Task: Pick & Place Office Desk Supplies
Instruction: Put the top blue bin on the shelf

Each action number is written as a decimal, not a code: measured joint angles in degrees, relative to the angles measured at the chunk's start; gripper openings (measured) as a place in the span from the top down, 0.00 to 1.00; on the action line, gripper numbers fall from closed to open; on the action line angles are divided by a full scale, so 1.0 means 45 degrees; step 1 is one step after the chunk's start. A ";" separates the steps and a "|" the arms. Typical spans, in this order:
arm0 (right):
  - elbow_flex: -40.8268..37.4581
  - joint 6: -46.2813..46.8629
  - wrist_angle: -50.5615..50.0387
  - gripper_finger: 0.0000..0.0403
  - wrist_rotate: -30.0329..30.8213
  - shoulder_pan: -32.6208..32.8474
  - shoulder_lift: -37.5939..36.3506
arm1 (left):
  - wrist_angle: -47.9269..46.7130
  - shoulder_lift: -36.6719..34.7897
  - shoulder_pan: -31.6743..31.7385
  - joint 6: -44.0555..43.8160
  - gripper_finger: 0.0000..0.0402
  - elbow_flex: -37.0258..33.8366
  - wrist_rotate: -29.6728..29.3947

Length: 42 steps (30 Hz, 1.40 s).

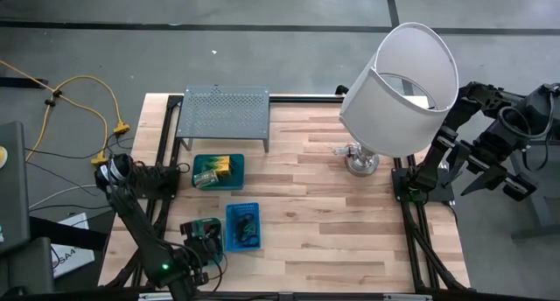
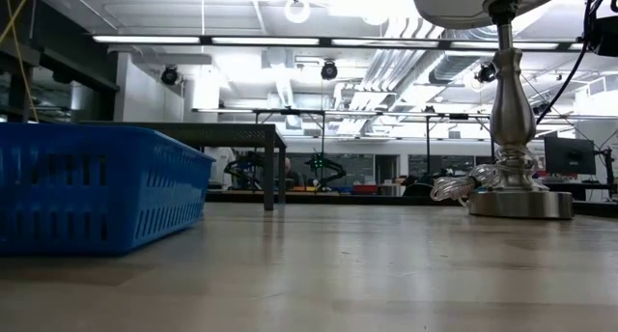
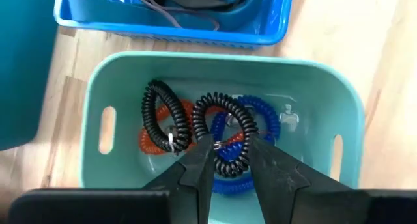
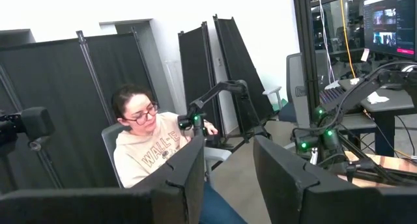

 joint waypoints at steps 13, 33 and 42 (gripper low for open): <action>0.0001 -0.0001 0.0000 0.70 0.0000 0.0002 0.0000 | -0.0344 -0.1697 0.1010 0.1840 0.77 0.0010 -0.0547; 0.0000 -0.0004 0.0000 0.70 0.0000 0.0001 0.0000 | -0.0576 -0.1717 0.3183 0.3968 0.77 0.0010 -0.0552; 0.0001 0.0000 0.0000 0.70 0.0004 -0.0001 0.0004 | -0.0698 -0.2889 0.4820 0.5930 0.77 -0.0186 -0.0630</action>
